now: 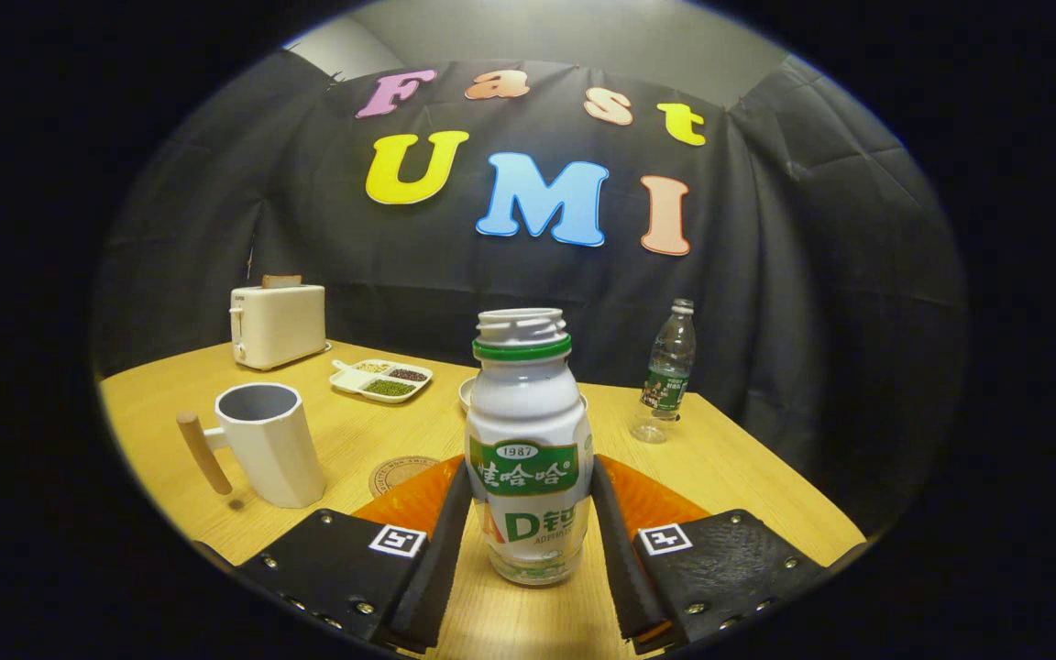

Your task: Take the bottle from table, then pour the juice into the cup, finally place the bottle on the coaster

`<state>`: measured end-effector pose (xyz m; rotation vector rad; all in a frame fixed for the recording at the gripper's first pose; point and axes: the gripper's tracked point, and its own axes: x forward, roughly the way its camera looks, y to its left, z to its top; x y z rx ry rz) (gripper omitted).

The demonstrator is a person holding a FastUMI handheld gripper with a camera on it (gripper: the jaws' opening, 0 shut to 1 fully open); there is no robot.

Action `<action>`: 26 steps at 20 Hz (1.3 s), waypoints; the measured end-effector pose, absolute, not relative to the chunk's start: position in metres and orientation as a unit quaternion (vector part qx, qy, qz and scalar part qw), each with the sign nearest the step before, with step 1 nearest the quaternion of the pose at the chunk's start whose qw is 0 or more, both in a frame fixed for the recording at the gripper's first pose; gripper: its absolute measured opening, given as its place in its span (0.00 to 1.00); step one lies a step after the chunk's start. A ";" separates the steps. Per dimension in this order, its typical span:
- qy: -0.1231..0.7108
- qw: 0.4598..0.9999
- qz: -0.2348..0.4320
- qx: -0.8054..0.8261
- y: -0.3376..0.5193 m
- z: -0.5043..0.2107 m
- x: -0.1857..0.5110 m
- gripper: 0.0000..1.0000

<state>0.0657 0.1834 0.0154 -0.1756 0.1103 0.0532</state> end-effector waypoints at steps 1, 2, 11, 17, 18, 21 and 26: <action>0.049 0.993 0.022 -0.105 0.185 0.019 0.065 0.70; 0.043 0.991 0.018 -0.123 0.187 0.023 0.065 0.70; -0.008 0.960 0.004 -0.280 0.223 0.058 0.063 0.70; -0.030 0.929 -0.001 -0.369 0.241 0.070 0.067 0.70; -0.032 0.923 -0.004 -0.384 0.243 0.070 0.070 0.70; -0.037 0.903 -0.015 -0.428 0.244 0.072 0.075 0.70; -0.048 0.874 -0.028 -0.484 0.246 0.072 0.077 0.70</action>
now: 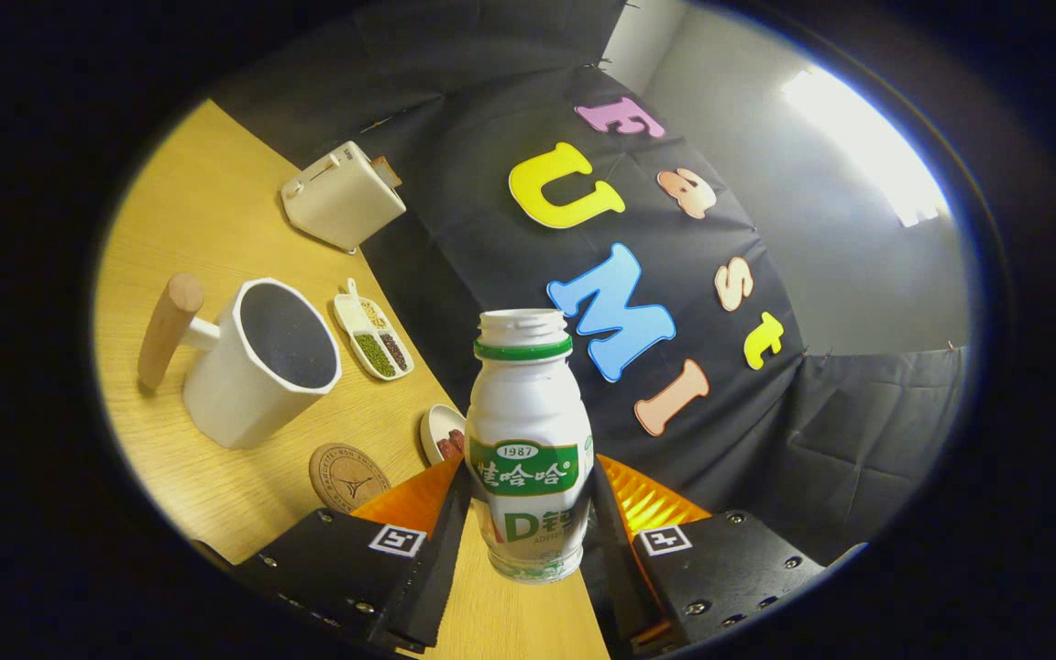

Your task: Take the bottle from table, then pour the juice into the cup, finally place the bottle on the coaster

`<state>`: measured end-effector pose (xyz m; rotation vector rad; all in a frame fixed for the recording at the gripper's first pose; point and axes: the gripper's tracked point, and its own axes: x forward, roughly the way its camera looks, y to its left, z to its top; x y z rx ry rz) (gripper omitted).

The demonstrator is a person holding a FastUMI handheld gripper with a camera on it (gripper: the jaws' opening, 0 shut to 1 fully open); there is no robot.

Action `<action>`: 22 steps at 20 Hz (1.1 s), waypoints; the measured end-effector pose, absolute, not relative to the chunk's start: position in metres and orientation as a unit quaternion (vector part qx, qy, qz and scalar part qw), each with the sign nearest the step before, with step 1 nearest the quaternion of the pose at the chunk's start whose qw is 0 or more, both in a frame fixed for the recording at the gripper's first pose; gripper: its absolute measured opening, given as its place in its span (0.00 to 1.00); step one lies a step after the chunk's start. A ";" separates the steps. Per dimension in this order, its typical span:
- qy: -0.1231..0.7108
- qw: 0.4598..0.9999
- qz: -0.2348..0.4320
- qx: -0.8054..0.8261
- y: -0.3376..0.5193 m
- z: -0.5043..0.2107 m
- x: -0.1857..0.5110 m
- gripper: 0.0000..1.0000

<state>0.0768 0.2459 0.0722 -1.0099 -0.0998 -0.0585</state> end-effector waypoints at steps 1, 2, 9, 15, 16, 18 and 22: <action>-0.049 0.869 -0.030 -0.492 0.246 0.073 0.077 0.70; -0.050 0.863 -0.033 -0.502 0.245 0.073 0.077 0.70; -0.067 0.820 -0.040 -0.566 0.252 0.076 0.079 0.70; -0.081 0.786 -0.045 -0.612 0.261 0.078 0.080 0.69; -0.082 0.782 -0.045 -0.616 0.263 0.078 0.082 0.69; -0.083 0.774 -0.046 -0.626 0.264 0.077 0.083 0.69; -0.093 0.754 -0.051 -0.648 0.266 0.081 0.084 0.70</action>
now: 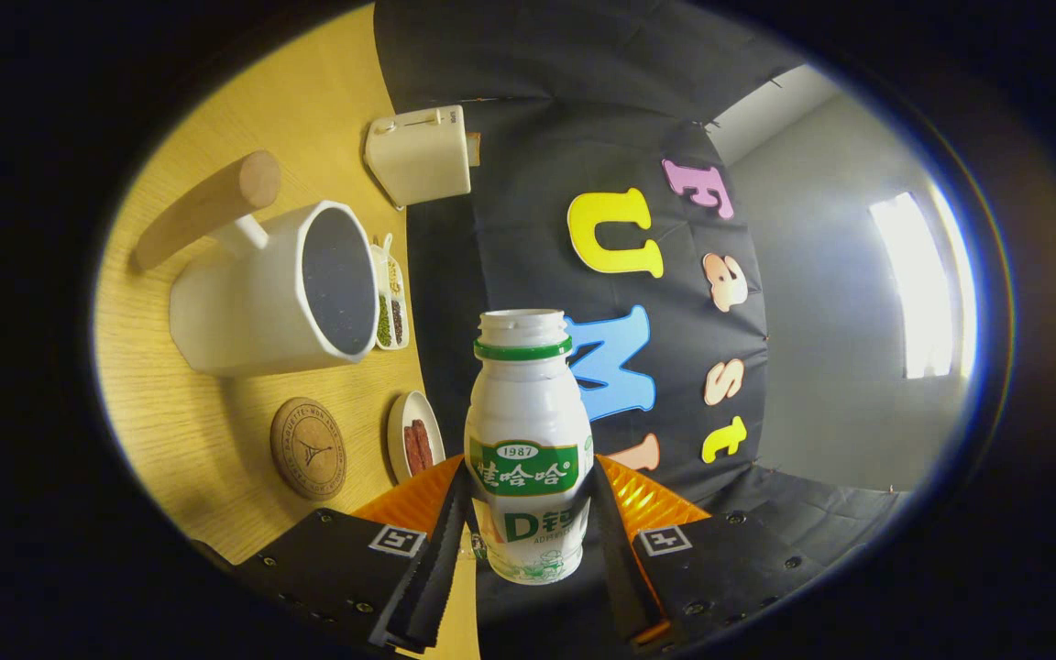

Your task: Take the bottle from table, then pour the juice into the cup, finally place the bottle on the coaster

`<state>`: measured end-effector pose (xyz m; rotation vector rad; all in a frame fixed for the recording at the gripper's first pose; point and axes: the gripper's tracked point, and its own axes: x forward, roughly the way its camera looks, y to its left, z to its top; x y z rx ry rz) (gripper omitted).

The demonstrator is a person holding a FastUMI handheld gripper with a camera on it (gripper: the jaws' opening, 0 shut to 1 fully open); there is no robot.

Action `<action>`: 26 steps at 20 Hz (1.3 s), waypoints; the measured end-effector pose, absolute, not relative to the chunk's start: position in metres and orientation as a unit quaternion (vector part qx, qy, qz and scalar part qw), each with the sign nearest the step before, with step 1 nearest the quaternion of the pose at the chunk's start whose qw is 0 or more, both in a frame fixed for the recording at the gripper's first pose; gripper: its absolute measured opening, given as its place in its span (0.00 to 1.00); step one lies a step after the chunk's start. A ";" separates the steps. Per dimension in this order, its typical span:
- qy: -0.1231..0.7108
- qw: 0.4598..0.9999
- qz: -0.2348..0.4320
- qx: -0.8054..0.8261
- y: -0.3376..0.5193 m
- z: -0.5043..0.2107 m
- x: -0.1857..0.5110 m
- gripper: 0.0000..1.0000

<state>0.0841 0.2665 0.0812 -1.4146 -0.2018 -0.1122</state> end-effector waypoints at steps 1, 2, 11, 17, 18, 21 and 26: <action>-0.095 0.750 -0.053 -0.653 0.267 0.082 0.084 0.69; -0.098 0.746 -0.054 -0.657 0.268 0.083 0.084 0.69; -0.111 0.716 -0.056 -0.687 0.272 0.085 0.085 0.69; -0.119 0.696 -0.057 -0.705 0.277 0.085 0.084 0.69; -0.120 0.694 -0.057 -0.707 0.276 0.086 0.085 0.70; -0.121 0.687 -0.059 -0.714 0.277 0.086 0.085 0.69; -0.127 0.675 -0.063 -0.724 0.280 0.088 0.084 0.69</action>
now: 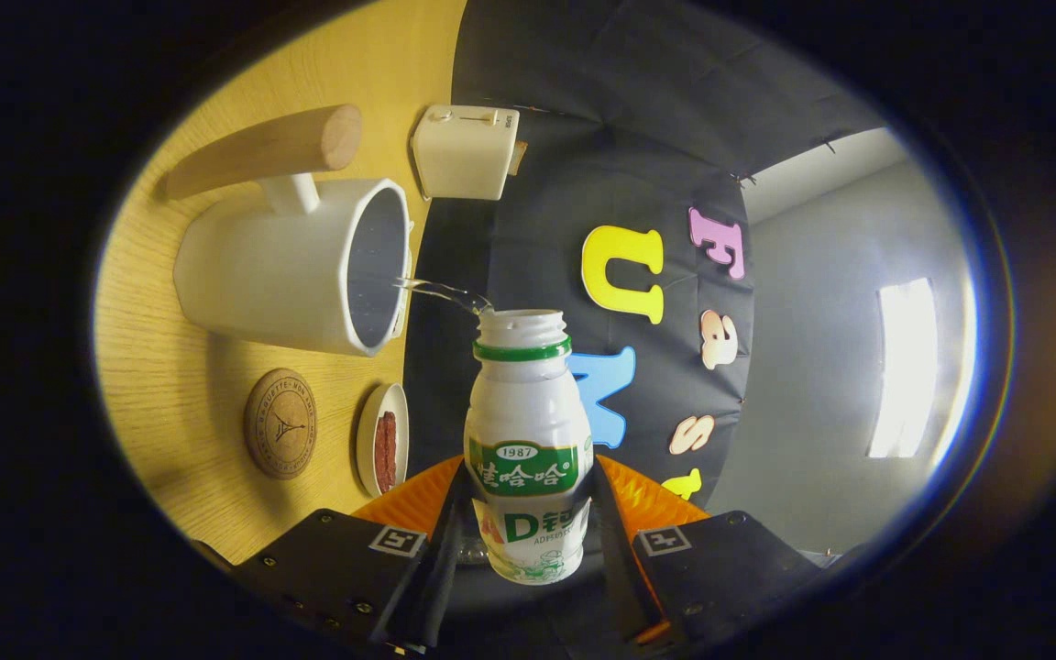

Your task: Take the bottle from table, then pour the juice into the cup, finally place the bottle on the coaster

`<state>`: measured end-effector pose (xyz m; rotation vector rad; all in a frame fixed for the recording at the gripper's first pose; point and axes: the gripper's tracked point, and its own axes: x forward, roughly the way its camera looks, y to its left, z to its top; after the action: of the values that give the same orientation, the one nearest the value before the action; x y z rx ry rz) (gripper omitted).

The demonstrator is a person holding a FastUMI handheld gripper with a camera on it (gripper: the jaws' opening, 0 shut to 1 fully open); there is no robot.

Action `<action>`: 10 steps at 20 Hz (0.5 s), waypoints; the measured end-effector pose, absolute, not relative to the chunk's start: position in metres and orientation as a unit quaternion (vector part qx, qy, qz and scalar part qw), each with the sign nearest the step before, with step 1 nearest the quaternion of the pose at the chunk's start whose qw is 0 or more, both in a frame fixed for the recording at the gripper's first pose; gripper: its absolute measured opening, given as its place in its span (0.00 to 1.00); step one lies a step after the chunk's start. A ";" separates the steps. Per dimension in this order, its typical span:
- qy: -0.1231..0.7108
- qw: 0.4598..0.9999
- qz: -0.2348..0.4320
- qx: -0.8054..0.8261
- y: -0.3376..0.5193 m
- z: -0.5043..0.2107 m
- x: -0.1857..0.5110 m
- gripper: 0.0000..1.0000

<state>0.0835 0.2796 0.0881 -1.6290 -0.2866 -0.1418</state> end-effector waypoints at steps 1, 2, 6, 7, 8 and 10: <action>-0.128 0.674 -0.063 -0.725 0.280 0.089 0.083 0.69; -0.130 0.673 -0.063 -0.725 0.280 0.089 0.083 0.69; -0.134 0.665 -0.063 -0.732 0.283 0.088 0.082 0.69; -0.136 0.662 -0.064 -0.734 0.284 0.088 0.081 0.69; -0.138 0.659 -0.064 -0.737 0.285 0.089 0.080 0.69; -0.140 0.656 -0.065 -0.739 0.286 0.090 0.080 0.69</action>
<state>0.0805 0.2857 0.0898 -1.6755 -0.3181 -0.1465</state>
